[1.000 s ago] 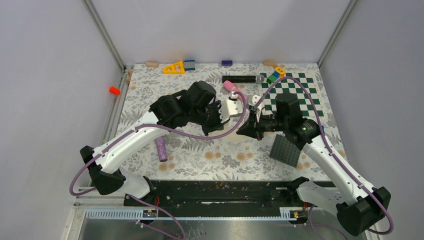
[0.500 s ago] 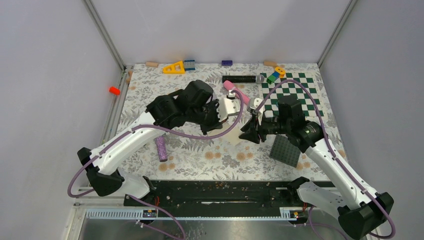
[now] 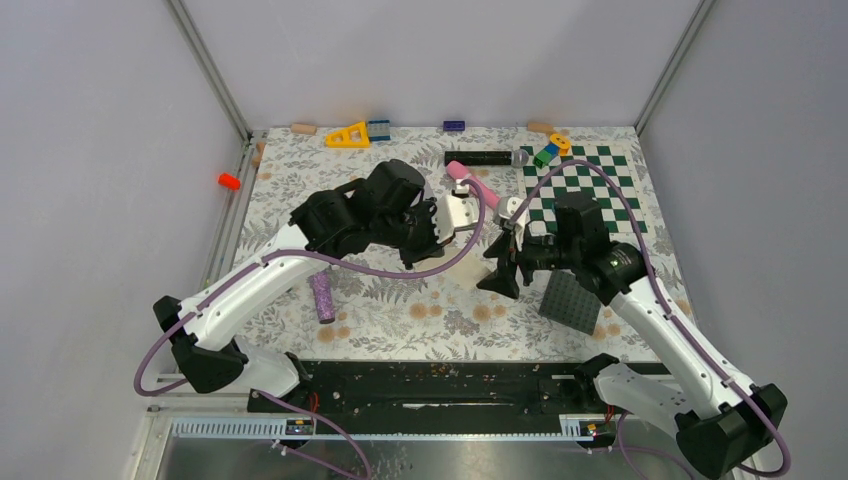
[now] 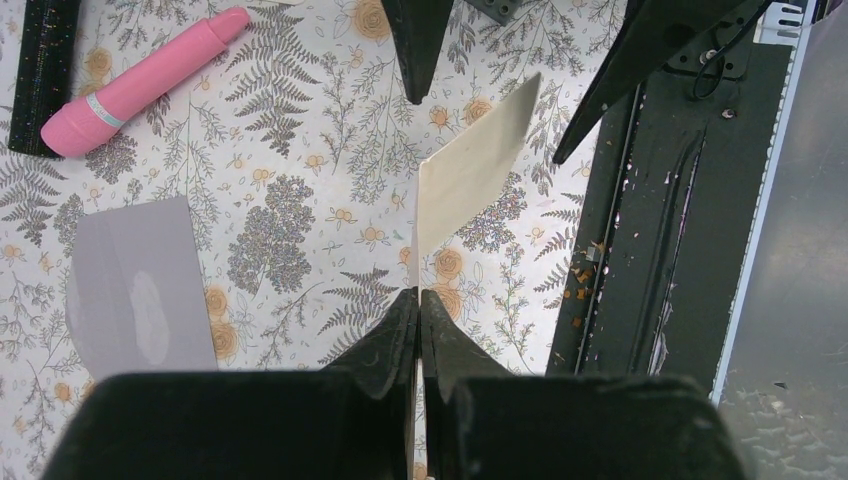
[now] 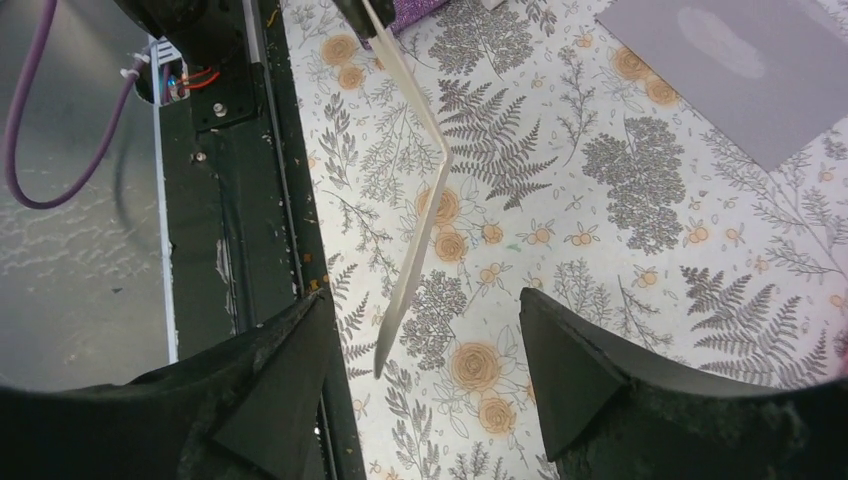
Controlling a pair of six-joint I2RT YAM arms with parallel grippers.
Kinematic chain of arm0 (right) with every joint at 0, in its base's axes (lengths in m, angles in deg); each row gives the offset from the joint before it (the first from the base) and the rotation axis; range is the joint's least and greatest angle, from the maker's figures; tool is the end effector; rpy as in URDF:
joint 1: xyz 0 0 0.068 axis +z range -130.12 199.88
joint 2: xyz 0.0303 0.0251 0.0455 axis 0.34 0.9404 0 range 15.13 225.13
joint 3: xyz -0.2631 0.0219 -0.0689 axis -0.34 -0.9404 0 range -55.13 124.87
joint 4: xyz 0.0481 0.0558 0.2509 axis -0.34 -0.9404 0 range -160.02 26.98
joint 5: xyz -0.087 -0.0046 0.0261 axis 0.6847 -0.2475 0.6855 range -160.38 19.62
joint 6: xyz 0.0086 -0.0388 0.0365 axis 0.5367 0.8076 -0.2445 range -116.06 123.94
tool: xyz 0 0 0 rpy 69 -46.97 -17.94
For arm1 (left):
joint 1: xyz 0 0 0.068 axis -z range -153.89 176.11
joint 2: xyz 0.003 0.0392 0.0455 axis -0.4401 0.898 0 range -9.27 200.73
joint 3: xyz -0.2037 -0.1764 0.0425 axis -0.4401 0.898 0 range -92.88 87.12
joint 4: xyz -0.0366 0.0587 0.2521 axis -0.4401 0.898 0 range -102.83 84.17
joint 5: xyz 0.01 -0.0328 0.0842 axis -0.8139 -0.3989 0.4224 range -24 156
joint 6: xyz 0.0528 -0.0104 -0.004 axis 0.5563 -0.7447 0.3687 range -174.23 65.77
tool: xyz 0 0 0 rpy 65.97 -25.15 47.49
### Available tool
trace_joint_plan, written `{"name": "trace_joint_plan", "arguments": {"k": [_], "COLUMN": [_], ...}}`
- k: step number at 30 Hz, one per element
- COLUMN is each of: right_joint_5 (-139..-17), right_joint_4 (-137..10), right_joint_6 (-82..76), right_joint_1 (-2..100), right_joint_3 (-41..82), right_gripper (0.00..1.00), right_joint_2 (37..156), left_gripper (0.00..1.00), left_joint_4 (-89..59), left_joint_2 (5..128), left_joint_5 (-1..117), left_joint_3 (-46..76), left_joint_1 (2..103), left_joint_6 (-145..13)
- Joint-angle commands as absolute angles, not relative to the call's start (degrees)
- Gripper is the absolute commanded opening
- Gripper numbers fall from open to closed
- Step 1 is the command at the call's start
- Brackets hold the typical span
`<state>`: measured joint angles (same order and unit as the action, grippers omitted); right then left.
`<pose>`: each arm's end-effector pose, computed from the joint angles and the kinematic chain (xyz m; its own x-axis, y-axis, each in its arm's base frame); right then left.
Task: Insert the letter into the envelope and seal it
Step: Fold the letter.
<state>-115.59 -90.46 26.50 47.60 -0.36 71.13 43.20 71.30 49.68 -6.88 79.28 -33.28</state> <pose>0.1702 0.1180 0.3396 -0.0550 -0.3342 -0.9409 -0.9746 0.2227 -0.0221 0.1603 -0.2306 0.4158 -0.0599 0.6525 -0.7554 0.9783 0.1888 0.0855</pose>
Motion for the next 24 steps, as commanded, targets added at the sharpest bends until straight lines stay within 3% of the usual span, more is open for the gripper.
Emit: {"name": "trace_joint_plan", "arguments": {"k": [1, 7, 10, 12, 14, 15, 17, 20, 24], "right_joint_5": [-117.88, -117.10, -116.93, -116.79, -116.68, -116.51, -115.49, -113.45, -112.34], "right_joint_4": [-86.96, -86.99, -86.95, -87.07, -87.10, -87.08, -87.04, -87.02, -86.90], "right_joint_6": [22.08, 20.73, 20.55, 20.63, 20.87, 20.96, 21.24, 21.63, 23.26], "right_joint_1": [47.98, 48.20, 48.75, 49.15, 49.46, 49.57, 49.57, 49.58, 49.58], "right_joint_3": [2.19, 4.36, 4.64, 4.70, 4.56, 4.40, 4.22, 3.90, 2.97], "right_gripper": [0.76, 0.72, 0.62, 0.43, 0.12, 0.02, 0.00, 0.00, 0.00], "right_joint_2": [73.61, 76.89, 77.84, 78.21, 78.54, 78.52, 78.24, 77.45, 74.88], "left_gripper": [0.00, 0.00, 0.00, 0.00, 0.00, 0.00, 0.15, 0.55, 0.80], "left_joint_4": [41.25, 41.27, 41.22, 41.20, 41.20, 41.25, 41.24, 41.55, 41.79], "left_joint_2": [70.74, 71.06, 71.18, 71.35, 71.49, 71.50, 71.31, 69.21, 64.26], "left_joint_5": [48.88, 48.74, 48.54, 48.42, 48.13, 47.83, 47.27, 47.03, 44.28], "left_joint_3": [-7.97, -7.93, -7.82, -7.87, -7.96, -8.04, -8.36, -9.37, -11.36], "left_joint_1": [79.07, 79.04, 79.05, 79.05, 79.05, 79.06, 79.08, 78.91, 75.87], "left_joint_6": [-33.57, -33.58, -33.58, -33.58, -33.61, -33.72, -34.00, -33.66, -33.49]}}
